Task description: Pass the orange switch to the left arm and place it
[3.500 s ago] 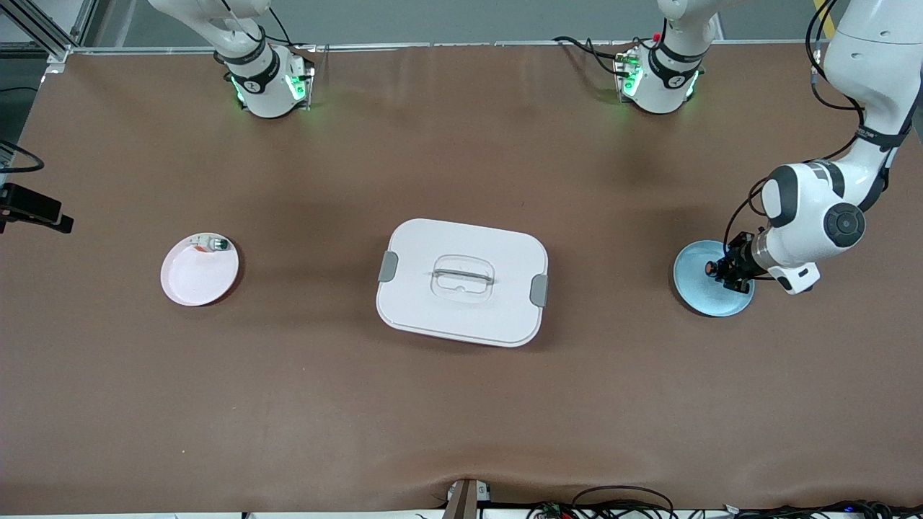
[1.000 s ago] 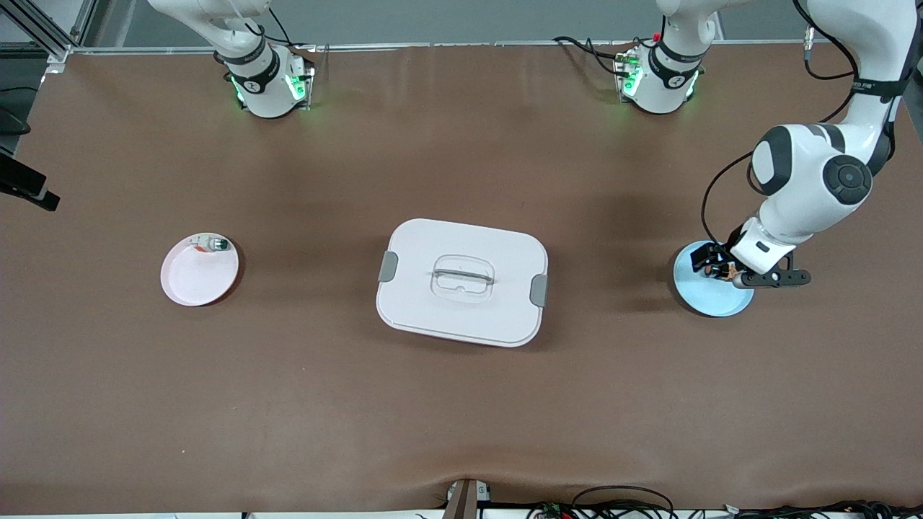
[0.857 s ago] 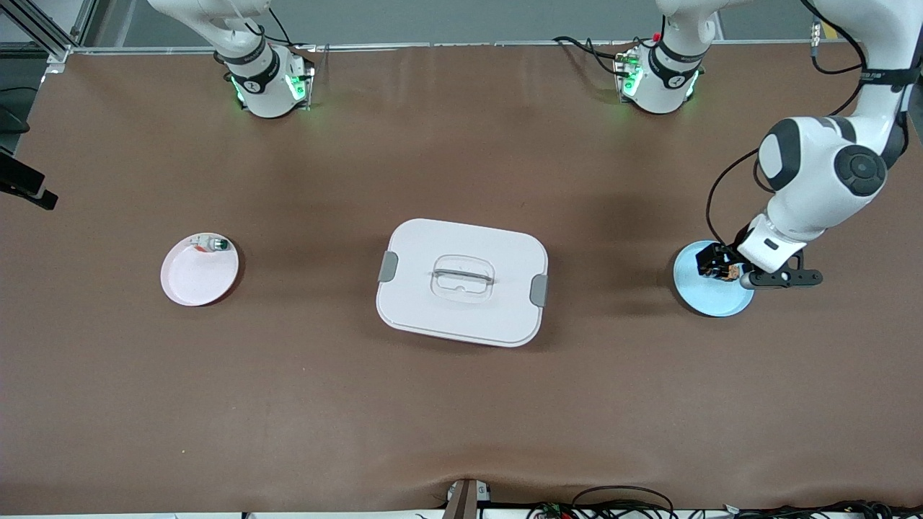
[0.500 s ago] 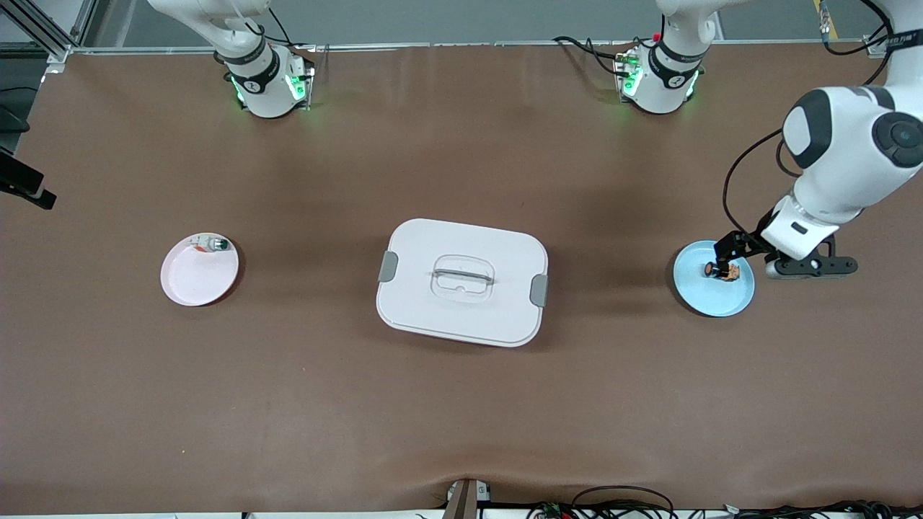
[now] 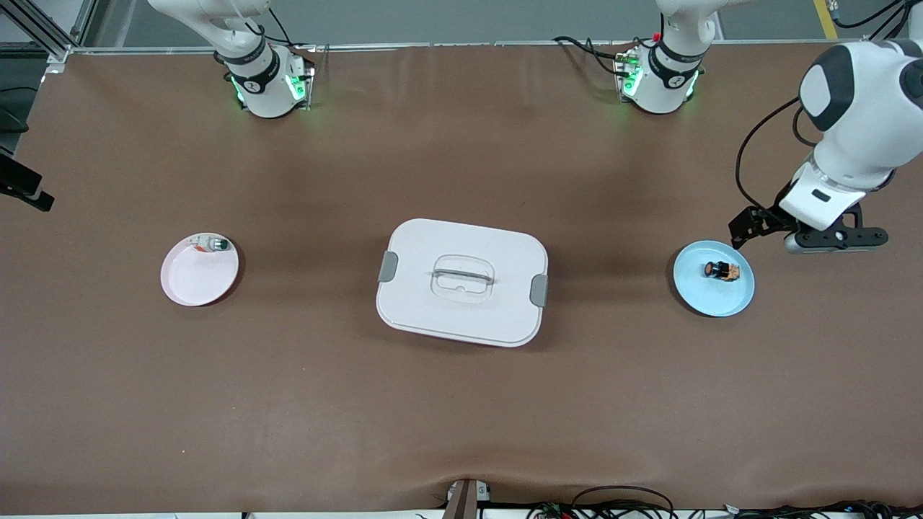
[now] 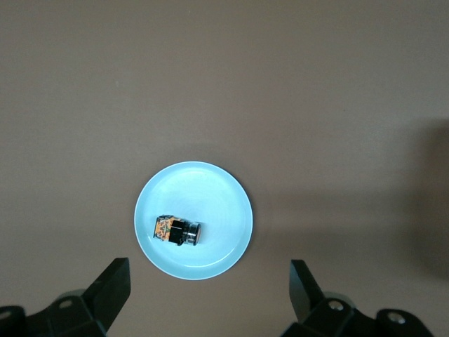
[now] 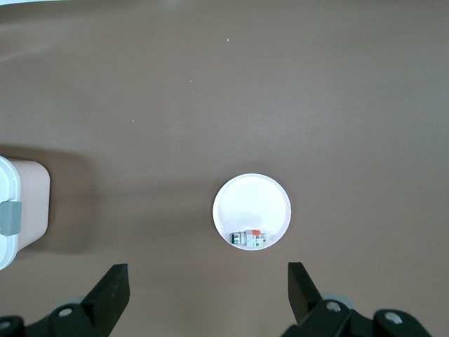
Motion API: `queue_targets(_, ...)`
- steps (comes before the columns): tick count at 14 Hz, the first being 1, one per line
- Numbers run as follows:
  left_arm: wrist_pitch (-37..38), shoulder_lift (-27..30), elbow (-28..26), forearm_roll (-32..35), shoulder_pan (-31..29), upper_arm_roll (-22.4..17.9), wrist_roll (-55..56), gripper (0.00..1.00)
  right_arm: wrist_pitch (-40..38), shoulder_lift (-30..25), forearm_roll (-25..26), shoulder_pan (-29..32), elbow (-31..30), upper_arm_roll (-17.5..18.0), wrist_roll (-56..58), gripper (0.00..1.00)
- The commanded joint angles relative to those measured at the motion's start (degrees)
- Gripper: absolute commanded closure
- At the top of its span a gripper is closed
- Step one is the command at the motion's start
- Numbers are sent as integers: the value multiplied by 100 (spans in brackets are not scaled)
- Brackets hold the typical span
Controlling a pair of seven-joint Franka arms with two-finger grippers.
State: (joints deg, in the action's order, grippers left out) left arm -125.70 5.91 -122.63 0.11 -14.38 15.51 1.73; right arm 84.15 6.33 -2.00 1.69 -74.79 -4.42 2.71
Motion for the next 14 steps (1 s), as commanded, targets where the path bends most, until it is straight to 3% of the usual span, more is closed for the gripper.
queue_targets(1, 404, 288, 116, -125, -30, 66, -94, 0, 67, -167, 68, -46, -194, -42, 54, 0)
queue_targets(5, 888, 236, 616, -353, 171, -30, -94, 0, 49, -159, 68, -63, -194, -33, -8, 0)
queue_targets(7, 933, 201, 740, -353, 583, -397, -50, 0, 14, -158, 68, -98, -194, -33, -16, 0)
queue_targets(10, 933, 69, 924, -345, 1680, -1494, 73, 0, -144, -167, 59, -64, -203, -50, -25, 0)
queue_targets(11, 933, -27, 1090, -336, 1823, -1681, 65, 0, -162, -176, 68, -46, -203, -59, -17, 0)
queue_targets(14, 942, -151, 1451, -318, 1842, -1700, 64, 0, -188, -176, 68, -37, -203, -77, -8, 0)
